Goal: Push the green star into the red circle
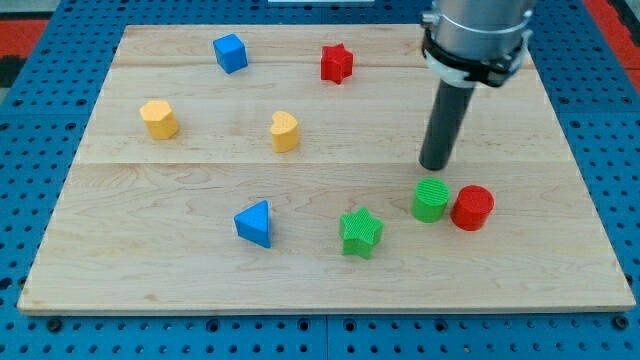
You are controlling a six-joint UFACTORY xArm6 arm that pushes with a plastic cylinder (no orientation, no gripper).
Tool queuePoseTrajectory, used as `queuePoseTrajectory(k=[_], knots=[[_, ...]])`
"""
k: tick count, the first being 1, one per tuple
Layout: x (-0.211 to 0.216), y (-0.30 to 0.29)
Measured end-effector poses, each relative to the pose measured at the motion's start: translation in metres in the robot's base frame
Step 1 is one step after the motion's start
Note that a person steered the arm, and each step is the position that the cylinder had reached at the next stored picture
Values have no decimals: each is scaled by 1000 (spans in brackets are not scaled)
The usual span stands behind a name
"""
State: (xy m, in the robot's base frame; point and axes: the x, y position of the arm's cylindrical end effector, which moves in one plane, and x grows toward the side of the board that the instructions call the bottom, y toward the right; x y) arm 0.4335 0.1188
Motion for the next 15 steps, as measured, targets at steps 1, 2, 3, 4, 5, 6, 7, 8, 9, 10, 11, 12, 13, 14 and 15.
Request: queuePoseTrajectory(k=[1, 2, 3, 4, 5, 6, 7, 8, 9, 10, 11, 12, 13, 14, 15], knots=[[-8, -53], [8, -66], [29, -64], [33, -54], [56, -40], [67, -38], [65, -33], [62, -33], [61, -33], [55, -30], [51, -53], [51, -92], [51, -154], [72, -156], [90, -125]])
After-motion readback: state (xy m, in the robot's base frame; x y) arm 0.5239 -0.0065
